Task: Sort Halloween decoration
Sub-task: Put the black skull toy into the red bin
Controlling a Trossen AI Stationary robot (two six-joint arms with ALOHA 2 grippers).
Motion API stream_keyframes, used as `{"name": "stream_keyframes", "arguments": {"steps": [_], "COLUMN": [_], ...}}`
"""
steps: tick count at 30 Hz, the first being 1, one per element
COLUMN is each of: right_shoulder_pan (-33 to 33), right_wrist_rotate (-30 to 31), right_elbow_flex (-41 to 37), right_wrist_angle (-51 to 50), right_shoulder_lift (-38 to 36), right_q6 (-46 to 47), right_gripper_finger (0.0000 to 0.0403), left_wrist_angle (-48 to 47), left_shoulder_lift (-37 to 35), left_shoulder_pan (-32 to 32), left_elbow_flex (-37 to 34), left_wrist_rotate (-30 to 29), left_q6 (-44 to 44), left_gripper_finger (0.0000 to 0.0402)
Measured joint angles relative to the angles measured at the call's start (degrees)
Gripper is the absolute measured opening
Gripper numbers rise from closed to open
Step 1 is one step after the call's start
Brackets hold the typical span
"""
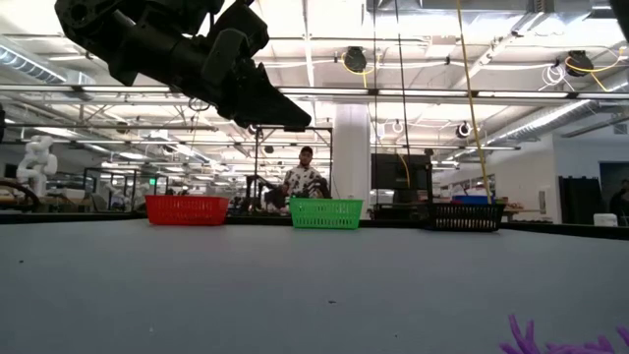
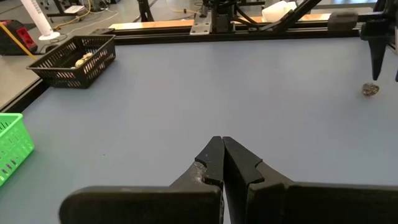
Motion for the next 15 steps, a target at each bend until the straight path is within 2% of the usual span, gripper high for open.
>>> {"name": "stream_keyframes", "arguments": {"steps": [4, 11, 15], "right_shoulder_pan": [-0.02, 0.0, 0.0], "right_wrist_rotate": [0.08, 0.26, 0.26], "right_elbow_flex": [0.0, 0.0, 0.02], "right_wrist_angle": [-0.89, -1.07, -1.65], "right_shoulder_lift": [1.23, 1.84, 1.84], "right_q6": [-1.6, -4.35, -4.1], "right_gripper_finger": [0.0115, 0.0013, 0.0011], "left_wrist_angle": [0.0, -0.2, -0.22], "left_shoulder_lift": [-0.01, 0.0, -0.01], "left_shoulder_pan": [0.0, 0.0, 0.0], "left_elbow_flex": [0.0, 0.0, 0.0], "left_wrist_rotate": [0.0, 0.0, 0.0], "left_q6": [0.06, 0.03, 0.04], "left_gripper_finger": [0.0, 0.0, 0.0]}}
